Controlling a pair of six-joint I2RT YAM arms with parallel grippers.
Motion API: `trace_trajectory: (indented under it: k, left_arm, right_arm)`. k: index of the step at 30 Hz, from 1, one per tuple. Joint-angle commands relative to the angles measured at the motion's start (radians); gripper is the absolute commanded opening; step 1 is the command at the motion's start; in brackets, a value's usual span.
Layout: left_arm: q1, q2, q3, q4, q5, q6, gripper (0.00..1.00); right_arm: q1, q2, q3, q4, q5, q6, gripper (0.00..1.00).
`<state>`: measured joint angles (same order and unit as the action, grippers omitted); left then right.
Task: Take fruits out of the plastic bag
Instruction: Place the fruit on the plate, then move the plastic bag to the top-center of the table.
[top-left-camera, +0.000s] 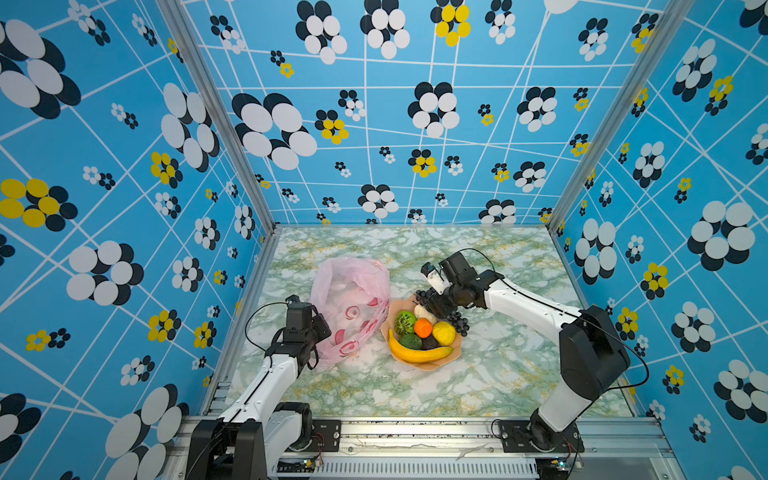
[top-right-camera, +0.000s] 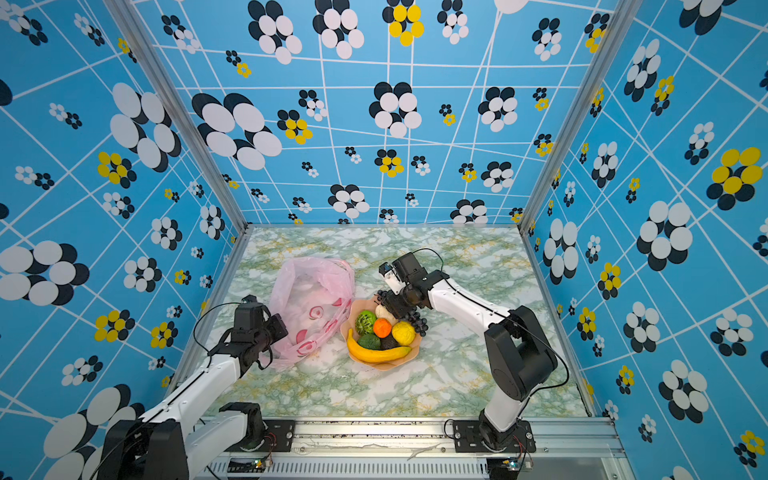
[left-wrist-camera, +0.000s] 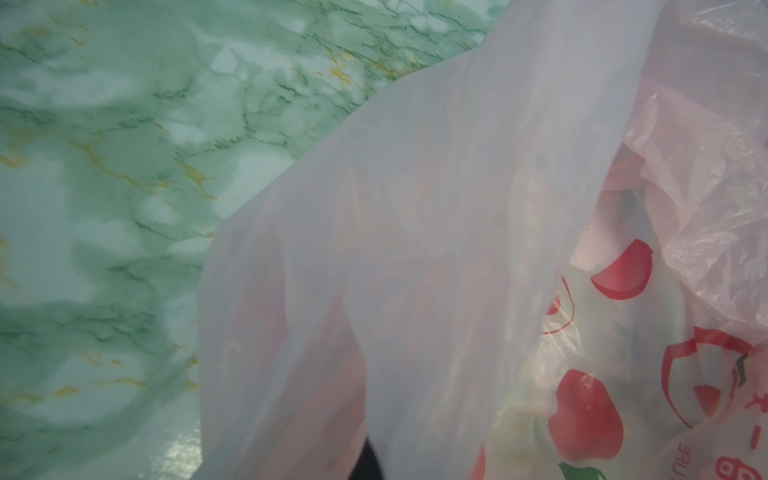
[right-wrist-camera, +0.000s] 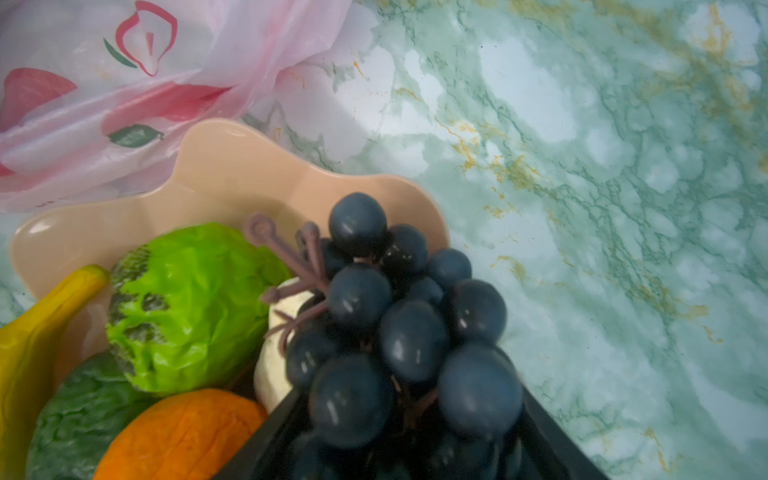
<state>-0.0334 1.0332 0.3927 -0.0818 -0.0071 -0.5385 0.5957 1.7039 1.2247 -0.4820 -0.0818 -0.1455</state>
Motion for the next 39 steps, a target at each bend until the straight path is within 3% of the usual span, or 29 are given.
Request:
trace_trajectory:
  k: [1,9,26,34,39]
  left_arm:
    - [0.007,0.004,0.007,0.001,0.006,-0.005,0.0]
    - [0.007,0.007,0.007,0.002,0.006,-0.004,0.0]
    - [0.008,0.009,0.008,0.004,0.009,-0.002,0.0]
    - [0.008,0.016,0.01,0.007,0.011,-0.002,0.0]
    - [0.007,0.021,0.012,0.008,0.018,0.001,0.0]
  right_arm:
    - [-0.005,0.019,0.024,0.0,-0.015,0.002,0.76]
    - [-0.004,-0.022,0.012,-0.02,-0.058,0.012,0.89]
    - [-0.005,-0.073,-0.023,-0.048,0.022,0.076,0.86]
    - [-0.005,-0.069,-0.042,-0.042,-0.03,0.092,0.63]
    - [-0.005,-0.057,-0.049,-0.034,-0.042,0.1,0.61]
